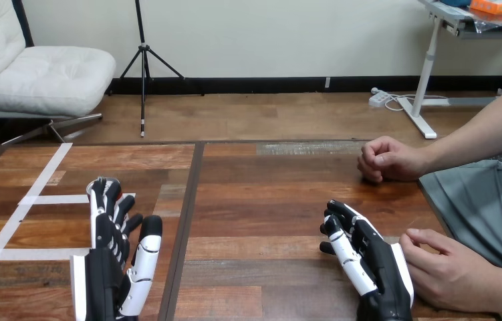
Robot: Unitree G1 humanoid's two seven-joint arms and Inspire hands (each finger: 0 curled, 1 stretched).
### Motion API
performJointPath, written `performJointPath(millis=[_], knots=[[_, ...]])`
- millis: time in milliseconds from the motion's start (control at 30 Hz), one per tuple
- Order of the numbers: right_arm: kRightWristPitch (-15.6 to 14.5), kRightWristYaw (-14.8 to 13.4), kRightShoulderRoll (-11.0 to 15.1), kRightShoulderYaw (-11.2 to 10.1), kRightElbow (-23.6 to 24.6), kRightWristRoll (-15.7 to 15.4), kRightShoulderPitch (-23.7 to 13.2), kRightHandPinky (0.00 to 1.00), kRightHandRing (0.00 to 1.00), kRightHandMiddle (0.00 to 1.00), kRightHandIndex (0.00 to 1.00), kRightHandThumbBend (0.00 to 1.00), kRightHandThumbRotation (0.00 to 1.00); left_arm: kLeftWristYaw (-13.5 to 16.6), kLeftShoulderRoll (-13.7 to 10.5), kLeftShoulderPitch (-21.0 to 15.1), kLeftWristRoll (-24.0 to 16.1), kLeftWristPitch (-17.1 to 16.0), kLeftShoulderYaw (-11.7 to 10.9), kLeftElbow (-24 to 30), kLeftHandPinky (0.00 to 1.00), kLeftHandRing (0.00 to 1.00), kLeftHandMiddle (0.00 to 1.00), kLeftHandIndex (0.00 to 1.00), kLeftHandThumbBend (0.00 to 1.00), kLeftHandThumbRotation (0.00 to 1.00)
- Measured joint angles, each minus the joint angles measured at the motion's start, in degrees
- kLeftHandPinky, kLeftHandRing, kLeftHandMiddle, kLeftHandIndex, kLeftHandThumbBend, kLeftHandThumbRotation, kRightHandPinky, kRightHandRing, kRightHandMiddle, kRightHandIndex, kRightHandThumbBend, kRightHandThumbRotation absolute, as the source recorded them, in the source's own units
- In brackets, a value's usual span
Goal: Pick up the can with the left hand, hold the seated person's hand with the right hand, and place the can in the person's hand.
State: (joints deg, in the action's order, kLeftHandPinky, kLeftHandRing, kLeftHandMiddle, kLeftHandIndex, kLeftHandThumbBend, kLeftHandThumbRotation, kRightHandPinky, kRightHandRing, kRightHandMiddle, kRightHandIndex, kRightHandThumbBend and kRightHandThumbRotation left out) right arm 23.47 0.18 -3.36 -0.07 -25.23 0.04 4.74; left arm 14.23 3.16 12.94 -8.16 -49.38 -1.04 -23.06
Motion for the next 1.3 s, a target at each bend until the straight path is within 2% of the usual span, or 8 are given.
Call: performJointPath(millis=[667, 1300], knots=[[-0.19, 0.35, 0.02, 0.0, 0.06, -0.44, -0.01, 0.72, 0.8, 0.84, 0.81, 0.53, 0.59, 7.13, -0.03, 0.25, -5.82, -1.09, -0.88, 4.38, 0.86, 0.92, 0.97, 1.0, 0.61, 0.74], [-0.2, 0.55, 0.02, -0.03, 0.06, -0.41, -0.01, 0.71, 0.79, 0.84, 0.81, 0.53, 0.58, 11.69, -0.05, 0.37, -8.63, -2.07, -2.1, 4.79, 0.87, 0.94, 0.98, 1.0, 0.64, 0.72]])
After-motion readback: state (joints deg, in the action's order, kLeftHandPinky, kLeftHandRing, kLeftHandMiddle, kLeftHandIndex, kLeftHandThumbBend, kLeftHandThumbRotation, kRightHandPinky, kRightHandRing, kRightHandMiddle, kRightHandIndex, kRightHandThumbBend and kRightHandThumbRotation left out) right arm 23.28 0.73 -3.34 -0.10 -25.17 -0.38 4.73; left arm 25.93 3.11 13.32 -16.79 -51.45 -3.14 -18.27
